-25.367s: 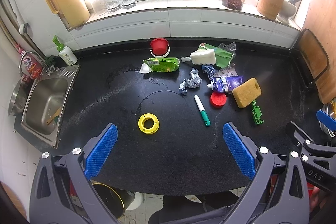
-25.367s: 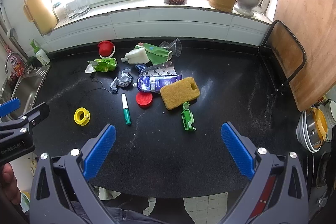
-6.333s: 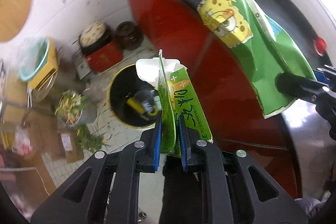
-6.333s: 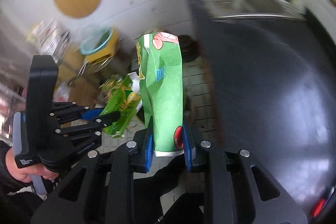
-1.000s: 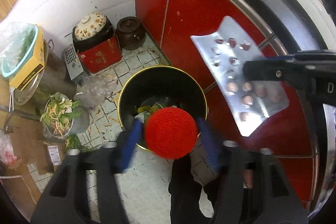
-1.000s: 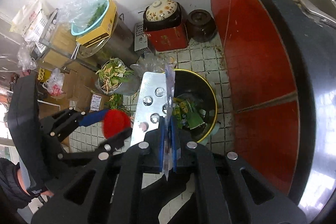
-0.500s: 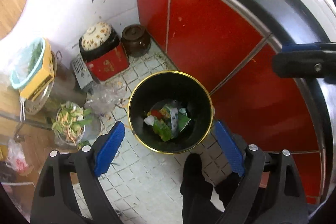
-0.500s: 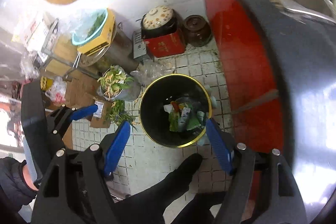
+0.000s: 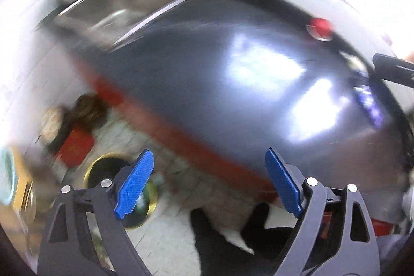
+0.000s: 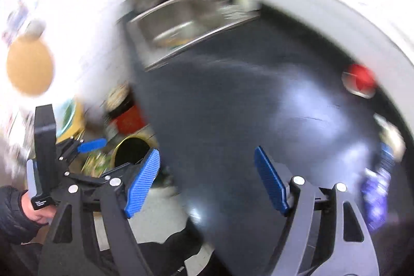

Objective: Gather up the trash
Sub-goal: 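Swing both tools back over the countertop, then grasp the blue foil wrapper with the left gripper while the right grasps the blue toothpaste tube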

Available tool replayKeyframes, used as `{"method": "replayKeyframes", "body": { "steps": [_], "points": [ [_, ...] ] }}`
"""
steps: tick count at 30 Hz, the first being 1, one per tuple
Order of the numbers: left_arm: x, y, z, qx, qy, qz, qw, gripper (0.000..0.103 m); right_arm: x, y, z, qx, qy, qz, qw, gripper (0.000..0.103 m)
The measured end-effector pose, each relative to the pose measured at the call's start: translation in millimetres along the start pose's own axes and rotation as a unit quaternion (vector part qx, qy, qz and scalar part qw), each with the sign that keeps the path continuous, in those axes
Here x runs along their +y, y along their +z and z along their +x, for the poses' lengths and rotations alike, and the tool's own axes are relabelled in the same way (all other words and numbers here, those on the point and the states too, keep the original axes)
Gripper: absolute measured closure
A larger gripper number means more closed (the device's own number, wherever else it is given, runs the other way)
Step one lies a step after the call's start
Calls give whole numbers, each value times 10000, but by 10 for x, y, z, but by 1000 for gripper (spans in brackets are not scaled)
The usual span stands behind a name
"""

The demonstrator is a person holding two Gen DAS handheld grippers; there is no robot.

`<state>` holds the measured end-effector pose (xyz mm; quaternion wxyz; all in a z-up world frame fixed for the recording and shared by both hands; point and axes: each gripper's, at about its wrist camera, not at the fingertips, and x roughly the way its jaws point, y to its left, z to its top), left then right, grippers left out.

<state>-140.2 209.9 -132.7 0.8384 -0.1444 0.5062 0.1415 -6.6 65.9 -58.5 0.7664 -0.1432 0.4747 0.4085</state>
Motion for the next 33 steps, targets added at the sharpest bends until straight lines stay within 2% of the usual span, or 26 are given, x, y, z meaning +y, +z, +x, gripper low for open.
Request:
{"method": "replayKeyframes", "body": {
  "steps": [1, 5, 8, 10, 13, 17, 22, 29, 33],
  "points": [
    [-293, 146, 10, -3, -150, 213, 9997, 18, -181, -32, -117, -75, -154, 123, 9998, 29],
    [-1201, 392, 111, 28, -706, 754, 9946, 17, -1082, -356, -694, -479, -691, 844, 9929, 29],
    [-1896, 453, 166, 13, -882, 1301, 9876, 16, -1684, -687, -1011, -679, -1042, 1329, 9833, 29],
    [-2196, 486, 210, 44, -1003, 1479, 9839, 16, -1995, -868, -1154, -739, -1176, 1540, 9783, 29],
    [-2576, 545, 309, 98, -1082, 1747, 9786, 16, -2220, -1110, -1225, -733, -1289, 1658, 9750, 29],
    [-2844, 588, 440, 192, -1096, 1848, 9765, 16, -2505, -1319, -1116, -515, -1205, 1632, 9779, 29],
    [-3080, 704, 671, 405, -1098, 1778, 9771, 16, -2801, -1475, -835, -238, -851, 1677, 9819, 29],
    [-3392, 1035, 1201, 648, -862, 1746, 9787, 16, -3031, -1445, -356, 78, -619, 1419, 9879, 29],
    [-3628, 1218, 1586, 863, -893, 1834, 9752, 16, -3128, -1473, -52, 317, -469, 1366, 9890, 29]
  ]
}}
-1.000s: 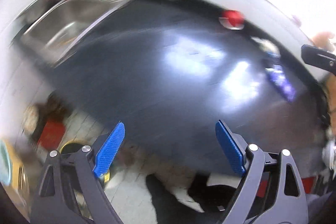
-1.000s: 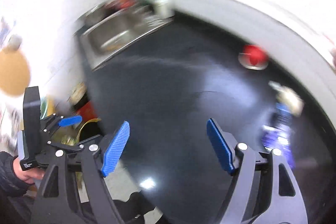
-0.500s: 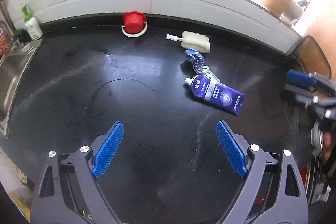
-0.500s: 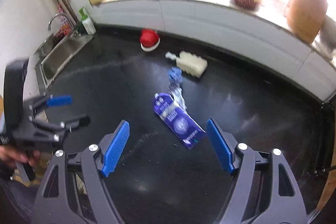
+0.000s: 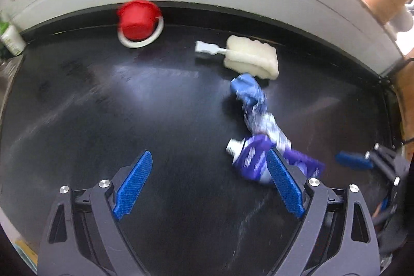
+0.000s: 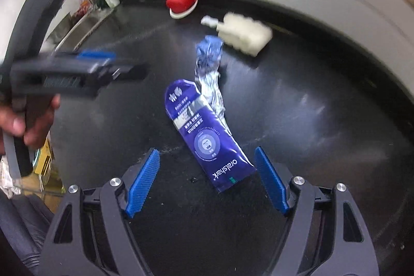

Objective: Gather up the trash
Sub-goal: 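Grasp the blue foil wrapper with the left gripper while the right grasps the blue toothpaste tube, then carry wrapper and toothpaste tube over the black bin and release both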

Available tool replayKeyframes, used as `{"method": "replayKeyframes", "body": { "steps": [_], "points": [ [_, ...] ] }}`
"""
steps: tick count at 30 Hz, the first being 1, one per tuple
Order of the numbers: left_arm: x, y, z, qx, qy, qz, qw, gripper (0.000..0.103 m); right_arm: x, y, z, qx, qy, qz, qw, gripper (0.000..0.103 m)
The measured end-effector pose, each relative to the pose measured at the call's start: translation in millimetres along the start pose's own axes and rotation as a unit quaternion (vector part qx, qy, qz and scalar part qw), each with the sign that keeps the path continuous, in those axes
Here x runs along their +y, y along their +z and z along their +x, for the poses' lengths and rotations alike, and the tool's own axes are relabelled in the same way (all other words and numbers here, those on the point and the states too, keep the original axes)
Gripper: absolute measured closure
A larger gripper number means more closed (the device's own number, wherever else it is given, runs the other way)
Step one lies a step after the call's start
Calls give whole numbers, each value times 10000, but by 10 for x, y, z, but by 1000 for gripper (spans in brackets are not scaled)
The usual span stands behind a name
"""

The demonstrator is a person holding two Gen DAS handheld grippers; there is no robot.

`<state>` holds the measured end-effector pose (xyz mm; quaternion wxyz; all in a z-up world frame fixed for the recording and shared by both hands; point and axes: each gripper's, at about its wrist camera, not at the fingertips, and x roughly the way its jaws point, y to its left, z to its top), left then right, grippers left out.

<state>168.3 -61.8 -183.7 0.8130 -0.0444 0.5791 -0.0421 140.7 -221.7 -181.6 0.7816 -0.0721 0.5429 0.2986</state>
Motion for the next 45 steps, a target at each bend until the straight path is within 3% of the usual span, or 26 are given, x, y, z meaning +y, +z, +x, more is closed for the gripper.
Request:
{"method": "replayKeyframes", "body": {
  "steps": [4, 10, 12, 13, 14, 15, 17, 18, 20, 27, 35, 39, 45],
  "points": [
    [-184, 207, 320, 62, 50, 234, 9997, 16, -20, -7, 273, 222, 32, -130, 9997, 30],
    [-314, 375, 678, 235, -180, 243, 9993, 18, -15, 67, 504, 320, -46, -384, 9987, 36],
    [-315, 398, 705, 225, -214, 218, 9993, 28, 16, 111, 530, 269, -88, -523, 9982, 49],
    [-324, 407, 698, 187, -273, 263, 9991, 47, 33, 131, 541, 264, -64, -563, 9980, 52],
    [-333, 411, 694, 214, -329, 303, 9988, 64, 49, 157, 554, 274, -11, -576, 9980, 61],
    [-332, 416, 697, 307, -491, 289, 9979, 74, 68, 168, 552, 275, 77, -585, 9979, 70],
    [-339, 440, 668, 288, -535, 262, 9978, 82, 134, 187, 523, 223, 195, -649, 9975, 81],
    [-344, 441, 631, 244, -604, 296, 9974, 82, 171, 194, 514, 220, 236, -679, 9972, 90],
    [-334, 433, 556, 179, -645, 340, 9972, 82, 227, 207, 487, 191, 303, -653, 9972, 97],
    [-288, 413, 107, -160, -658, 449, 9967, 83, 403, 150, 351, 165, 400, -748, 9963, 97],
    [-51, 148, -528, -527, -441, 15, 9976, 83, 575, 56, 103, 79, 304, -973, 9948, 97],
    [323, -125, -889, -758, -128, -412, 9962, 83, 795, -13, 11, 111, 315, -1241, 9917, 97],
    [1261, -808, -1357, -906, 466, -1299, 9863, 83, 1407, -37, -27, 175, 496, -1742, 9833, 97]
  ]
}}
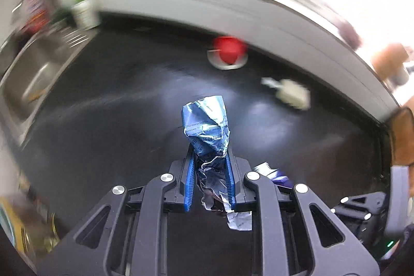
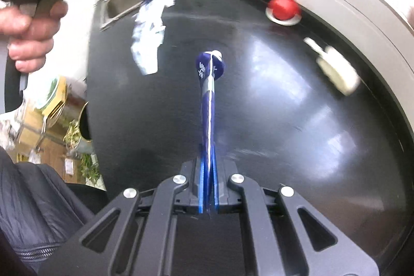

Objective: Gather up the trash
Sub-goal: 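Carry wrapper and toothpaste tube over the black bin and release both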

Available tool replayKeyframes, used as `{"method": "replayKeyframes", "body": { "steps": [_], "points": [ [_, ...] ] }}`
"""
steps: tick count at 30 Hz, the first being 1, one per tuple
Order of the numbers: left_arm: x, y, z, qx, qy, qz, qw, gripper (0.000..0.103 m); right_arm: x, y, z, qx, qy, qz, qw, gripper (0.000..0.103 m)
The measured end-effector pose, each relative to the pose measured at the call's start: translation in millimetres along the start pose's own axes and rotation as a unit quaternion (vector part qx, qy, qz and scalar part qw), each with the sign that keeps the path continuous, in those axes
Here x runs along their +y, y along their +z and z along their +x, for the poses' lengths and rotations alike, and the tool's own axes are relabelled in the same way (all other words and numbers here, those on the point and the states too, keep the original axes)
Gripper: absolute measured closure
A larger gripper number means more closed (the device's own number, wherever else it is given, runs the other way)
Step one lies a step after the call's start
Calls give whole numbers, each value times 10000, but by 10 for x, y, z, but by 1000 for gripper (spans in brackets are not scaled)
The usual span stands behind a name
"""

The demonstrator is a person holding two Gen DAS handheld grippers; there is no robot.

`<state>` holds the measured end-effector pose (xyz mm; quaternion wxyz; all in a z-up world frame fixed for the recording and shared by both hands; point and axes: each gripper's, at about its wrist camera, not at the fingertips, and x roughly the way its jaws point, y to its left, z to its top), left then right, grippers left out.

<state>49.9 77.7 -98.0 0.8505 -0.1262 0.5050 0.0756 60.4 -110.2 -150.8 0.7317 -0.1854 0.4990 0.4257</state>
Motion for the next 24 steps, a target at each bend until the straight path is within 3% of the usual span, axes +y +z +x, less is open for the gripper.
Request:
{"method": "replayKeyframes", "body": {
  "steps": [6, 13, 20, 24],
  "points": [
    [1153, -844, -460, 153, 696, -912, 9933, 83, 833, 402, 153, 67, 496, -557, 9972, 97],
    [2318, -2062, -871, 404, 1397, -1955, 9699, 83, 2278, 961, 579, 313, 1345, -1326, 9815, 97],
    [3189, -2982, -1023, 452, 1596, -2896, 9427, 83, 3552, 1211, 1154, 838, 1909, -1917, 9591, 97],
    [3525, -3273, -990, 347, 1535, -3176, 9351, 83, 4089, 1279, 1557, 1163, 1931, -2043, 9526, 97]
  ]
}}
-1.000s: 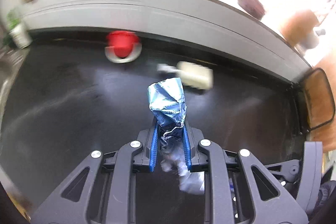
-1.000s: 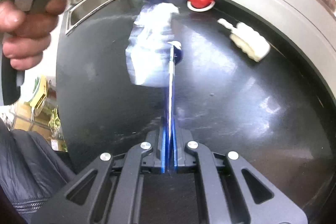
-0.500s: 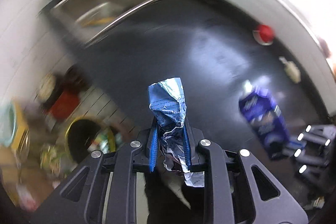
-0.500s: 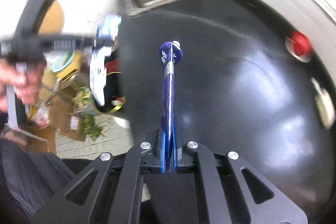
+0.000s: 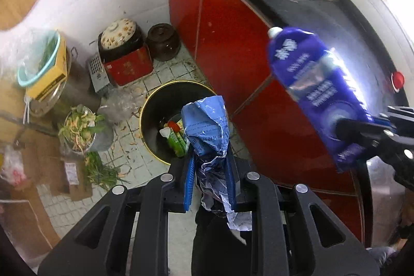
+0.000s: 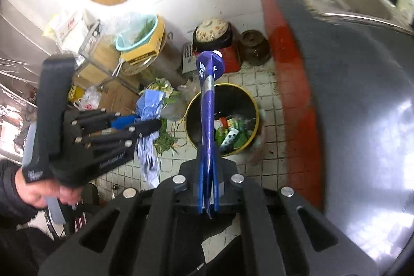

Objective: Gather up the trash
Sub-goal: 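Carry wrapper and toothpaste tube over the black bin and release both, then swing both tools back over the countertop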

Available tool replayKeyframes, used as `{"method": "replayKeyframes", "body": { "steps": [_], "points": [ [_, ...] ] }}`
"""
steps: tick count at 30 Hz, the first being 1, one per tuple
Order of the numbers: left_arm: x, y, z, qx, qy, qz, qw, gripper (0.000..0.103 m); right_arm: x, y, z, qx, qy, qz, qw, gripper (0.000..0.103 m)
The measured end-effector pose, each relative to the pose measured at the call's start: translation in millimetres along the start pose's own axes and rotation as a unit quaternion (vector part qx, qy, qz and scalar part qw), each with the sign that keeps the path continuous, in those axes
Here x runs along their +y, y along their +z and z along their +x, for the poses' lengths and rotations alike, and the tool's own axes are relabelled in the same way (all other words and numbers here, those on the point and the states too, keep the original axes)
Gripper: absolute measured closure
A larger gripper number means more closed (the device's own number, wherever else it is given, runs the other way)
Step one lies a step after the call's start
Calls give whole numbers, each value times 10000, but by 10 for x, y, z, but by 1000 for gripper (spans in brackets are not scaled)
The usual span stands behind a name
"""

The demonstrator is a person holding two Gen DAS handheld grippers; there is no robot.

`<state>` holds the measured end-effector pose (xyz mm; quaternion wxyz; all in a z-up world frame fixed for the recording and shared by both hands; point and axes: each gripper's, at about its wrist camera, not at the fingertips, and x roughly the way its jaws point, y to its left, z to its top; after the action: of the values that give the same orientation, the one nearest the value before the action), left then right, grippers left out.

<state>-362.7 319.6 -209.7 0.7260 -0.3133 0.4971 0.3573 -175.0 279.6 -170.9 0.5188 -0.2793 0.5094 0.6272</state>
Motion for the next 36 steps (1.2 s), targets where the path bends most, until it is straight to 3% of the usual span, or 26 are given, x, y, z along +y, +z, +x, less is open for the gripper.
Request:
{"method": "replayKeyframes", "body": {
  "steps": [10, 12, 13, 14, 15, 17, 24, 28, 33, 36],
  "points": [
    [450, 285, 456, -18, -147, -285, 9995, 82, 186, 578, 816, 433, -57, 154, 9989, 97],
    [500, 320, 512, -52, -92, -257, 9996, 66, 183, 689, 900, 491, 8, 226, 9985, 93],
    [526, 332, 543, -27, -59, -251, 9997, 40, 156, 721, 935, 528, 36, 252, 9983, 92],
    [546, 334, 550, -56, -22, -259, 9996, 27, 139, 761, 965, 535, -14, 260, 9982, 82],
    [564, 326, 552, -109, 20, -271, 9996, 27, 116, 781, 974, 526, -32, 276, 9982, 55],
    [611, 301, 594, -2, 62, -314, 9995, 27, 67, 779, 958, 461, -39, 353, 9983, 30],
    [601, 235, 485, 12, 49, -373, 9993, 27, -44, 637, 758, 419, -33, 409, 9983, 30],
    [433, 279, 351, -57, 15, -291, 9996, 27, -169, 469, 417, 188, -82, 550, 9983, 30],
    [-97, 439, 111, -275, -213, 177, 9992, 24, -437, 195, -247, -334, -243, 891, 9952, 30],
    [-656, 540, -49, -461, -404, 789, 9950, 22, -674, -62, -800, -759, -447, 1170, 9892, 27]
  ]
}}
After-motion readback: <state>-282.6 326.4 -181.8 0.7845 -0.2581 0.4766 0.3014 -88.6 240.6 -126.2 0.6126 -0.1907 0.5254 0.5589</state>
